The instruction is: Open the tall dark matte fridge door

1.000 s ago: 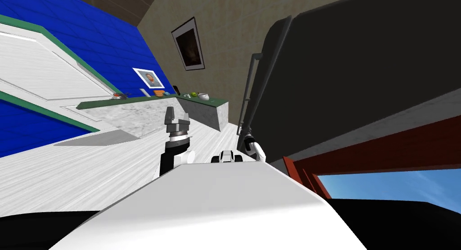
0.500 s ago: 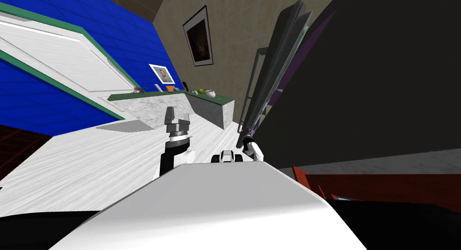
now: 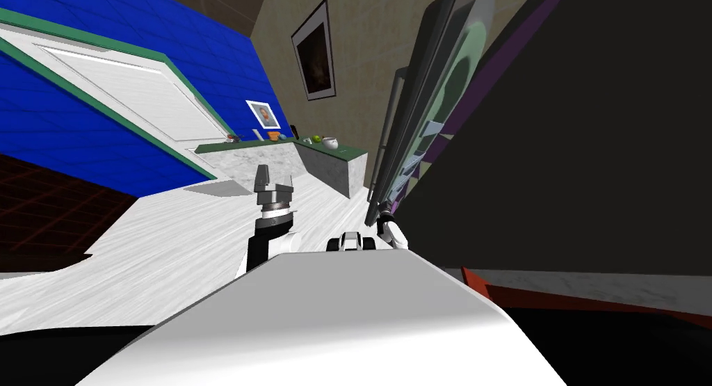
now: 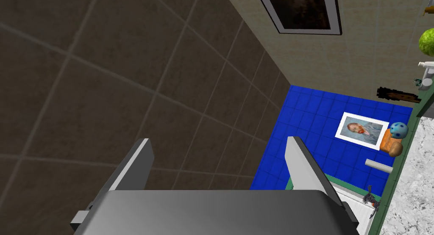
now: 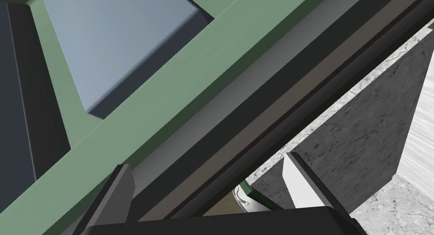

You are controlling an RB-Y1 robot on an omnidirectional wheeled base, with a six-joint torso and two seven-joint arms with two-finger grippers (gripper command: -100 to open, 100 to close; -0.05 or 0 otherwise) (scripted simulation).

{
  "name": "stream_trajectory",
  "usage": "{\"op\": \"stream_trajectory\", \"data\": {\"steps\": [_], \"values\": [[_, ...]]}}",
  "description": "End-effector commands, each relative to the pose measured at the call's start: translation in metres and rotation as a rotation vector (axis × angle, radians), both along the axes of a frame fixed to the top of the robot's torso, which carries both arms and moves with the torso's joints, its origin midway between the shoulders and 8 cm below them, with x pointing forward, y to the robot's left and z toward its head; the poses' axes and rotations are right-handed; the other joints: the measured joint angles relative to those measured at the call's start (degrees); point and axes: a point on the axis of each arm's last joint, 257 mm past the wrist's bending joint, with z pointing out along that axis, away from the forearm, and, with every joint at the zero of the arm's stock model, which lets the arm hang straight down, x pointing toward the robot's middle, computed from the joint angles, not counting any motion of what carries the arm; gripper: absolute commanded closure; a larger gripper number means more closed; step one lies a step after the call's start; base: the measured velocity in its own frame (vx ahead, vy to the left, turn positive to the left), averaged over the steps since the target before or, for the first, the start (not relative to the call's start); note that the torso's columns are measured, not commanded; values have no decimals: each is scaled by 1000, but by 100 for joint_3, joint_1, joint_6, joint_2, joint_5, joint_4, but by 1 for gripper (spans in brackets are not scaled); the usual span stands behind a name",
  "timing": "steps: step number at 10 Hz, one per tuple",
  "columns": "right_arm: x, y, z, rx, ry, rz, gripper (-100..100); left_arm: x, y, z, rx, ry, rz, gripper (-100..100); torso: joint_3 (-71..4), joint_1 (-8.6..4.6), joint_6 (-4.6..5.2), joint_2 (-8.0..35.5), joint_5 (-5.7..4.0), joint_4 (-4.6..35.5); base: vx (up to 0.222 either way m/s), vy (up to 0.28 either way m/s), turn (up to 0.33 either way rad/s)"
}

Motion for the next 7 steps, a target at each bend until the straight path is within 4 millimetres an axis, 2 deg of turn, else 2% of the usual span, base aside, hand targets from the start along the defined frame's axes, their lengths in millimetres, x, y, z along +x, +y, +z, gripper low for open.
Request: {"op": "stream_trajectory", "data": {"steps": [1, 4, 7], "values": [[-3, -20, -5, -102, 23, -40, -100, 0, 0, 0, 0, 0, 0, 0, -3, -6, 0, -5, -2, -1, -5, 0, 69], [-12, -53, -10, -279, 56, -106, -100, 0, 0, 0, 0, 0, 0, 0, -6, -11, 0, -9, -4, -3, -3, -9, 177], [-21, -81, -6, -440, 73, -161, -100, 0, 0, 0, 0, 0, 0, 0, -5, -8, 1, -8, -2, -2, 1, -15, 145]]}}
